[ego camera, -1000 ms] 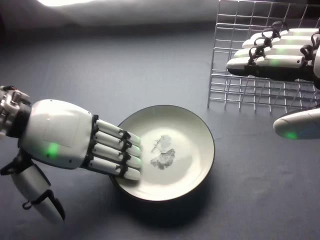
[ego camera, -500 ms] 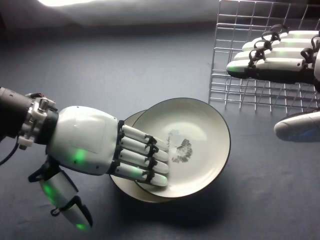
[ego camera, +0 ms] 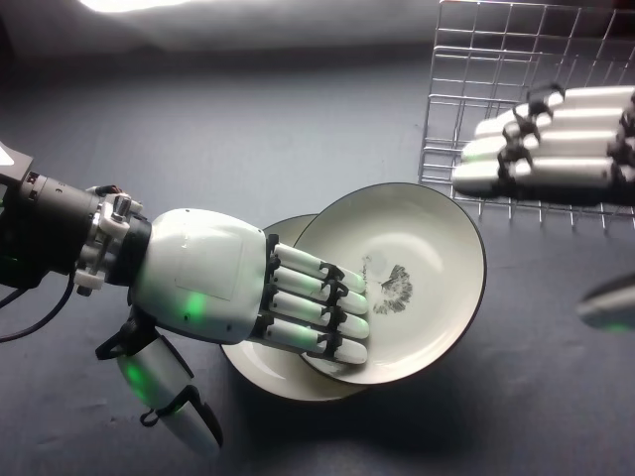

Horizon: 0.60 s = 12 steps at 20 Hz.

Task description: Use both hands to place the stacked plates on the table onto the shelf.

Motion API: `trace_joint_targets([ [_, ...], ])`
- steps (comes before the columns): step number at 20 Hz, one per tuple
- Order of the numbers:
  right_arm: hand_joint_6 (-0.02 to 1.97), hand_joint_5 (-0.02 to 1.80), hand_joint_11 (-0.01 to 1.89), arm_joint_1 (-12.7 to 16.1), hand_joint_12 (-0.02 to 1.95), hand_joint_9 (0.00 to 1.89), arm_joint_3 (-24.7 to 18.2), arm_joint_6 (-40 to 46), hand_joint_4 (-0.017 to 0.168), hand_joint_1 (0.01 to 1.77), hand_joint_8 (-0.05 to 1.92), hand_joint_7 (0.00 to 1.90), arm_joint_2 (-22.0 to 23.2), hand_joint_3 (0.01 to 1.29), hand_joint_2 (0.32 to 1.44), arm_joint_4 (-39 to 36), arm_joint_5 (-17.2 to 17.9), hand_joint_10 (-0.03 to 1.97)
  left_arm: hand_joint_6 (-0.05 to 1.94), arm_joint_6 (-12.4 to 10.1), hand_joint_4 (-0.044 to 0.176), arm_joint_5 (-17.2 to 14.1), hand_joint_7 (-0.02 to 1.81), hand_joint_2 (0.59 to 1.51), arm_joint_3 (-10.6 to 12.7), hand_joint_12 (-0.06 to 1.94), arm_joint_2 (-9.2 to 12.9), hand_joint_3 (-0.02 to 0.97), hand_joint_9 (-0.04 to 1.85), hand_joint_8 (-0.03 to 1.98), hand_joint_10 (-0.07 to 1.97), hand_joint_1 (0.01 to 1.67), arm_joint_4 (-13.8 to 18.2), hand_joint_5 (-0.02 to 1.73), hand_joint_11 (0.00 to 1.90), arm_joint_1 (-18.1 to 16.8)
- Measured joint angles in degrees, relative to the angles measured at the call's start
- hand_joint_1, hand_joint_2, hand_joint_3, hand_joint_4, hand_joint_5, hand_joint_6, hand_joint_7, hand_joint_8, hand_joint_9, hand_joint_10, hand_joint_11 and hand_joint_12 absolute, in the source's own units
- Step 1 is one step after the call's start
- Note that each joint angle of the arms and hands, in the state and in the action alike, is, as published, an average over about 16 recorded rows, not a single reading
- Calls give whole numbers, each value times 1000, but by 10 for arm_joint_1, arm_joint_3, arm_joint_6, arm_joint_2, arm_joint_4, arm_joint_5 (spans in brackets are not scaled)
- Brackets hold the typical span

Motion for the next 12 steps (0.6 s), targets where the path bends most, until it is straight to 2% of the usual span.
trace_joint_targets([
  [3, 30, 20, 19, -13, 217, 25, 31, 0, 1, 391, 3, 24, -17, 22, 1191, -29, 50, 9, -22, 0, -6, 4, -11, 1053, -2, -12, -5, 15, -15, -24, -20, 14, -4, -10, 17, -3],
  [7, 30, 20, 20, -29, 392, 26, 72, 1, 3, 704, 3, 20, -46, 22, 1108, -64, 113, 9, -21, 0, -5, 9, -11, 1054, -5, -11, -10, 16, -15, -24, -20, 14, -7, -9, 17, -6],
  [12, 29, 21, 21, -41, 508, 24, 106, 4, 3, 1064, 3, 16, -84, 22, 1037, -79, 157, 9, -21, -1, -5, 15, -11, 1055, -9, -9, -15, 15, -15, -24, -19, 14, -10, -9, 16, -10],
])
